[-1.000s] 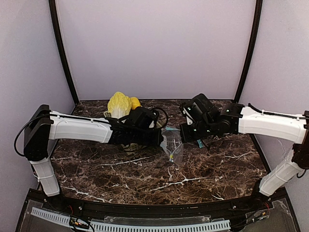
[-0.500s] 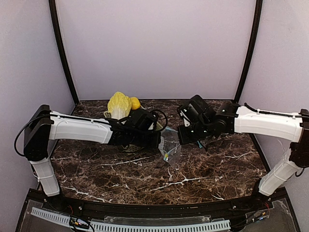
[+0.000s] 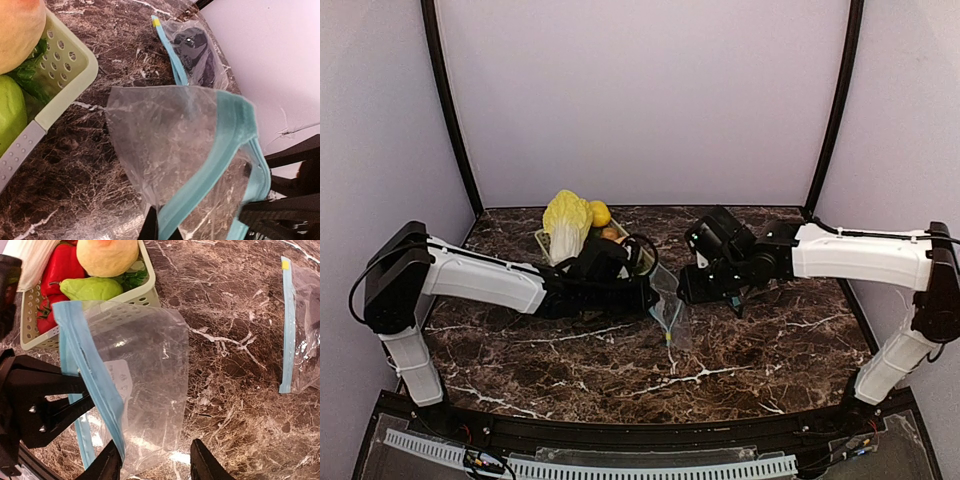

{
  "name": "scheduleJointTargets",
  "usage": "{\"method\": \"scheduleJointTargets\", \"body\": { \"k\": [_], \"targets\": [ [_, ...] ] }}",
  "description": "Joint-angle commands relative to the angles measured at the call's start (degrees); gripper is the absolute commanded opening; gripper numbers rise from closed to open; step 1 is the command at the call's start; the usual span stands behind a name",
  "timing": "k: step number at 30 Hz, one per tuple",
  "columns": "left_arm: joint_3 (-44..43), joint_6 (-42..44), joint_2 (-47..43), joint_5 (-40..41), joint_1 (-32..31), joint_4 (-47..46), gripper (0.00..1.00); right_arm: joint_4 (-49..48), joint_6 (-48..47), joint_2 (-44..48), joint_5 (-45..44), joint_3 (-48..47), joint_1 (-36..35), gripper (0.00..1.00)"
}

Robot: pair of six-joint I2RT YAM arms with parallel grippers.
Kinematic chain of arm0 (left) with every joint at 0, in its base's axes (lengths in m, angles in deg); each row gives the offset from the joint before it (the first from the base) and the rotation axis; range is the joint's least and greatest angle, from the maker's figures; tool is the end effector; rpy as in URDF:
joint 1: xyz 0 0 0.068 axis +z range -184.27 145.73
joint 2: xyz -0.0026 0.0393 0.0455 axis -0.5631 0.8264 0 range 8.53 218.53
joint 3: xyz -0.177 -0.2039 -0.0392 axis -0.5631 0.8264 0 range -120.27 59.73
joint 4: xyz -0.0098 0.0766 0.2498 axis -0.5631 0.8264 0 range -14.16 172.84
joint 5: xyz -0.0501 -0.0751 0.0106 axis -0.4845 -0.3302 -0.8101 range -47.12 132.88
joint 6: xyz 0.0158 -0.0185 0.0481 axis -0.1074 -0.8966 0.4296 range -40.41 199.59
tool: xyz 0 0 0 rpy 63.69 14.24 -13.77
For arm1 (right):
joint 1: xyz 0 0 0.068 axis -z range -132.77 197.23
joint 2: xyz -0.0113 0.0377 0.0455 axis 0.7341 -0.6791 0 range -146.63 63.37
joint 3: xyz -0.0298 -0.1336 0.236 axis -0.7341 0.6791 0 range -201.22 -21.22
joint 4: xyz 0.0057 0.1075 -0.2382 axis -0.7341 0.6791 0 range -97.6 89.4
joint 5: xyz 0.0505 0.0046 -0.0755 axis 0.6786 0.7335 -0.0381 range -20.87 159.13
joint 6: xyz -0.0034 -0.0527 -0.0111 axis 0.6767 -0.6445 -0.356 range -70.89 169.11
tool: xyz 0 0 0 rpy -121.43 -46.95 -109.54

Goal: Place the food in the zip-top bag and seal the zipper
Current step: Adjust the zipper food storage bag.

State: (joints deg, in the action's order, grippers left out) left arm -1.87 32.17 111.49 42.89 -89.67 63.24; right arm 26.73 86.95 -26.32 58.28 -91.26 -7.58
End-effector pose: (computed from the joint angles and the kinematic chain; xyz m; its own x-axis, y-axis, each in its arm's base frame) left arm 0.2265 -0.3282 0.2012 -0.7908 -0.1503 -0.5933 0.3558 0.6758 -0.6455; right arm 0.1978 0.2686 0.2634 -0.8214 -0.1191 -0.5578 -0.2975 0.9239 0.2407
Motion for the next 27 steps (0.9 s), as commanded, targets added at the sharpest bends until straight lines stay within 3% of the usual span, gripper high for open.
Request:
{"method": "scheduleJointTargets", "body": {
  "k": [1,15,18,23,27],
  "targets": [
    [2.18,-5.33,-5.17,1.64,0.16,-8.64,0.01,0.9,2.56,-1.51,-2.49,0.91,-0.21,0.46],
    [4.6,-9.72,-7.16,8.2,-0.11,-17.6,0.01,-0.83,6.46,-2.63,-0.67,0.6,-0.26,0.55],
    [3.94,-9.0,-7.11,7.9,-0.16,-16.89,0.01,-3.75,7.11,-1.08,-0.73,1.8,-0.28,0.42],
    [5.21,-7.94,-8.01,7.01,-0.15,-15.0,0.01,-4.69,5.35,1.52,-2.33,2.36,0.21,0.01],
    [6.31,-5.1,-9.27,6.75,-0.07,-9.47,0.01,-3.99,3.13,4.29,-2.4,3.45,1.37,0.0]
  ]
}}
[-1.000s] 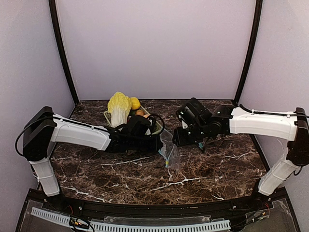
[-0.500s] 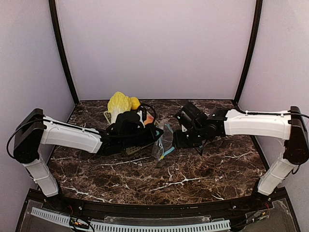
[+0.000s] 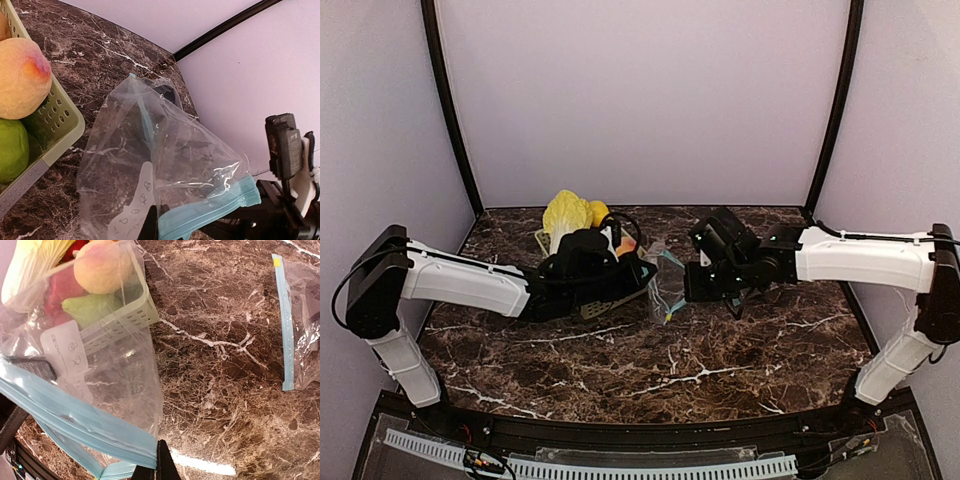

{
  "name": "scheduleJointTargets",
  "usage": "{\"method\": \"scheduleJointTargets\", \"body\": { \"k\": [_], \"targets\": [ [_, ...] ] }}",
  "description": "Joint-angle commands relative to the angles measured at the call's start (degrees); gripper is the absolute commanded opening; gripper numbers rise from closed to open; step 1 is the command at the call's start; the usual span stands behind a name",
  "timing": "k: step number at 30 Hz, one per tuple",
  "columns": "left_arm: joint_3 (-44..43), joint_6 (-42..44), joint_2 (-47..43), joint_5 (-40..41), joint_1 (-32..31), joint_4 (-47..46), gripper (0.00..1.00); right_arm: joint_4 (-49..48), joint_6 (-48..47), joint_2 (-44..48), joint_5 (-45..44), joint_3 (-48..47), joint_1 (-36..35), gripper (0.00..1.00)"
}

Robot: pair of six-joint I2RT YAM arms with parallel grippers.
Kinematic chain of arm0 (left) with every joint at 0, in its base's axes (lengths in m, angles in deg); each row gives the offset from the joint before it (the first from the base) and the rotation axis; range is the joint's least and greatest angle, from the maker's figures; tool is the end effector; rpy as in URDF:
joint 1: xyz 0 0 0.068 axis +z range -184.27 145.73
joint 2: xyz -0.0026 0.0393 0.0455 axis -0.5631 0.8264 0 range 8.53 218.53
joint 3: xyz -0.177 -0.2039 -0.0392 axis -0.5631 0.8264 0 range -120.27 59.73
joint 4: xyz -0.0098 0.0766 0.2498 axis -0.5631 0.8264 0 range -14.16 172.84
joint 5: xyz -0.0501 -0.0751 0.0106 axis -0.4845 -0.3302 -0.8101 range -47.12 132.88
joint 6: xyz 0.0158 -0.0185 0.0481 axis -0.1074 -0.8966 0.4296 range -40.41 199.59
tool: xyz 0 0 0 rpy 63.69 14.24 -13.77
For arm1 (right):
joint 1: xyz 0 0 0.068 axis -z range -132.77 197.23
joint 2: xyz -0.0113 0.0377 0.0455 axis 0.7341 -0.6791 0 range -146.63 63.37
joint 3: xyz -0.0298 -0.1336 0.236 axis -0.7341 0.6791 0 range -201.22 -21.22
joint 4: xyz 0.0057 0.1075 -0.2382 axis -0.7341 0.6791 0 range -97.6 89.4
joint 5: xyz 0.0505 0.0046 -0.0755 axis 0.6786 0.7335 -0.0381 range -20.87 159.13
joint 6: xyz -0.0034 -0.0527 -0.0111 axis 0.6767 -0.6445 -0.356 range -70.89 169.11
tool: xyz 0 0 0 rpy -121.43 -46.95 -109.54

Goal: Place the food in the zip-top bag and seal the zipper
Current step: Adjust the zipper food storage bag.

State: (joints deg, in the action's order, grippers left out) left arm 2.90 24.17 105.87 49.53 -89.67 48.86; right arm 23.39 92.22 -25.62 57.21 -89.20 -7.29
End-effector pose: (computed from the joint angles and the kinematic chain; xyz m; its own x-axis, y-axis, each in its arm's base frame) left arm 0.2222 -0.3147 0.2362 -0.6958 -0.4315 -0.5742 0.3185 0.5312 -0.7851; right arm 0.1991 0.2664 0.2598 -0.8280 -0.0094 -0.5607 -0.2151 0.9287 0.3021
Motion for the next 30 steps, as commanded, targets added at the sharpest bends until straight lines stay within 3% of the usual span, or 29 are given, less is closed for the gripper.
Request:
{"method": "scheduleJointTargets", "body": {
  "k": [1,6,10,14,16,18,20,22,24,30],
  "targets": [
    [1.93,4.23,-3.78,0.77,-0.02,7.25,0.01,-0.11,-2.91,4.31,-1.03,1.71,1.39,0.0],
    [-0.74,11.01,-1.65,2.15,0.41,19.74,0.01,2.05,-7.01,6.05,3.94,1.96,2.57,0.0],
    [-8.01,16.45,3.13,-1.41,0.49,27.94,0.02,3.39,-9.42,4.39,11.23,0.51,2.67,0.0],
    [-11.31,18.85,5.56,-3.17,0.52,29.93,0.08,5.11,-9.07,2.65,14.25,-0.74,2.67,0.0],
    [-11.59,20.17,4.83,-3.84,0.48,28.98,0.17,6.67,-7.92,1.9,12.58,-1.27,2.71,0.0],
    [-12.23,22.17,3.31,-4.56,0.47,28.78,0.38,7.84,-6.89,1.53,10.61,-1.65,2.87,0.0],
    [-13.08,24.27,1.19,-5.91,0.57,29.11,0.66,8.33,-6.37,1.33,9.52,-1.87,3.24,0.0],
    [-14.01,26.19,-1.06,-9.03,1.19,30.18,0.79,8.47,-6.17,1.15,9.26,-2.02,3.7,0.0],
    [-15.23,27.4,-3.03,-10.58,2.85,32.83,0.87,8.46,-6.24,0.97,9.23,-2.22,4.04,0.0],
    [-20.19,28.48,-3.12,-14.37,10.29,41.27,0.91,8.48,-6.41,0.16,9.08,-2.89,4.34,0.0]
  ]
}}
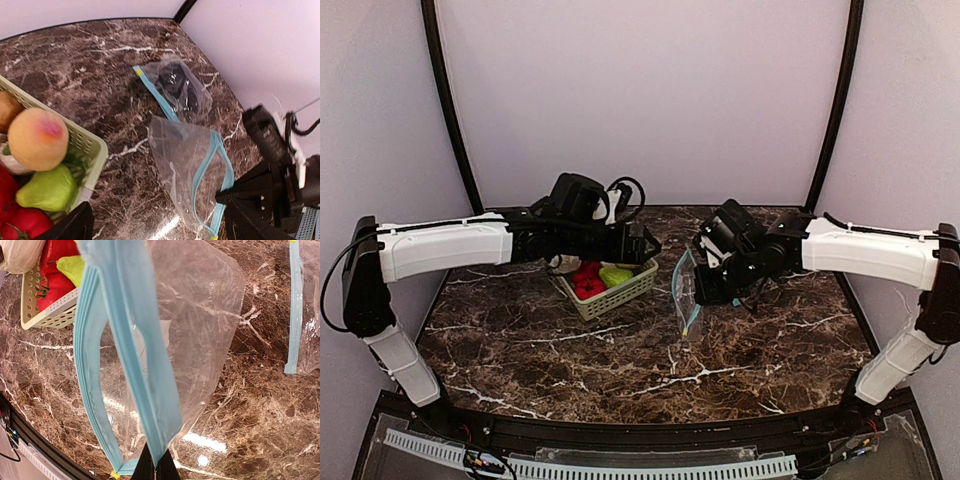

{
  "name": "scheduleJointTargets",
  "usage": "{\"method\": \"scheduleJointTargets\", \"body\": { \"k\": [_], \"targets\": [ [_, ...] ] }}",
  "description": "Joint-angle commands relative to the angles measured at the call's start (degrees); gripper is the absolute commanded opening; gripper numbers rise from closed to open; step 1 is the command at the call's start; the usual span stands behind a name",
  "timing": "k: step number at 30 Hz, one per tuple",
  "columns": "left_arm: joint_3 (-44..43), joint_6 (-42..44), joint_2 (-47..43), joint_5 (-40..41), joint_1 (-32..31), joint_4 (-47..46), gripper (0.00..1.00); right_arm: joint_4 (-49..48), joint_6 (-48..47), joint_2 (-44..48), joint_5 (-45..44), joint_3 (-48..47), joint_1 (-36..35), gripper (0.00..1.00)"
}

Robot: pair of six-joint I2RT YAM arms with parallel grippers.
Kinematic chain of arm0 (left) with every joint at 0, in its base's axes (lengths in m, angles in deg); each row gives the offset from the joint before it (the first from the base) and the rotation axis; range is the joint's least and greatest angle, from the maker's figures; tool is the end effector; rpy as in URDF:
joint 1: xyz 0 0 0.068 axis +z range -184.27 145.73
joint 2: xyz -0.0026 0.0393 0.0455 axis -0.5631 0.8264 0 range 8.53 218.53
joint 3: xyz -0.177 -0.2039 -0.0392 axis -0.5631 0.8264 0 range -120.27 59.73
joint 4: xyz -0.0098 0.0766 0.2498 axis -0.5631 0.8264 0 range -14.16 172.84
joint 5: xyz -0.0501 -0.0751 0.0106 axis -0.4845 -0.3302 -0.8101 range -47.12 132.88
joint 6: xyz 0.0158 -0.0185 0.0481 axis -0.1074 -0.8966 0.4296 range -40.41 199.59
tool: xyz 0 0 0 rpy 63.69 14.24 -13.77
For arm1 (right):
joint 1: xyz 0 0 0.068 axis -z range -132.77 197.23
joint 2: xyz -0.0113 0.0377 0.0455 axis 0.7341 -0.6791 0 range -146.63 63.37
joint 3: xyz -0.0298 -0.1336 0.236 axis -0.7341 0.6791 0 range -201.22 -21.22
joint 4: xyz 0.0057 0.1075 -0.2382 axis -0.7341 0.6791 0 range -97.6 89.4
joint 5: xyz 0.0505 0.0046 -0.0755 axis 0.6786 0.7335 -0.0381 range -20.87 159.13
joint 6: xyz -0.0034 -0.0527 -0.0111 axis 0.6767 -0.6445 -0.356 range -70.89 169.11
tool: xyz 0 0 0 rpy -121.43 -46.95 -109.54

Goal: Place the food in the zip-top bag and seal the zipper
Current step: Adjust the zipper food storage bag, then pick up the fake fruit from the bin.

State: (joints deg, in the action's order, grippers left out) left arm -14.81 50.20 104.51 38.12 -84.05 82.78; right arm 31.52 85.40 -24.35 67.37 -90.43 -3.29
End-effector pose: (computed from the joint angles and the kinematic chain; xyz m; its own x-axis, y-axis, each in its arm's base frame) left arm 0.2520 -0.3025 0.2903 -0.6639 0.0277 -0.7473 0.5535 0.6901 -0.4662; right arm 0.2041 0.2458 0.2638 -0.8833 -0.1416 -0.4469 -0.2955 0.9083 0.2961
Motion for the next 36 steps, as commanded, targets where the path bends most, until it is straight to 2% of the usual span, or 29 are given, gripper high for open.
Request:
{"method": "scheduleJointTargets", "body": {
  "k": [1,10,13,20,30,36],
  "targets": [
    [-3.27,2.59,-1.46,-3.04,5.34,8.32,0.92,0.35,0.36,-1.15,-1.13,-1.78,0.34,0.0],
    [-5.45,1.39,5.47,-3.37,11.0,4.86,0.97,0.35,0.23,-2.19,-0.57,-2.62,0.42,0.0],
    [-9.58,3.07,8.69,-2.47,11.02,6.9,0.99,0.19,0.11,-2.66,-0.19,-2.86,0.44,0.0],
    [-16.02,7.2,15.31,6.12,11.08,13.6,0.99,-0.05,0.18,-2.59,0.31,-2.7,0.42,0.0],
    [-18.47,8.59,20.01,7.48,11.01,15.27,0.99,-0.63,0.18,-2.09,0.95,-2.29,0.42,0.0],
    [-18.95,9.19,21.19,8.06,11.04,14.28,0.84,-1.09,-0.11,-1.43,1.4,-1.9,0.34,0.0]
  ]
}}
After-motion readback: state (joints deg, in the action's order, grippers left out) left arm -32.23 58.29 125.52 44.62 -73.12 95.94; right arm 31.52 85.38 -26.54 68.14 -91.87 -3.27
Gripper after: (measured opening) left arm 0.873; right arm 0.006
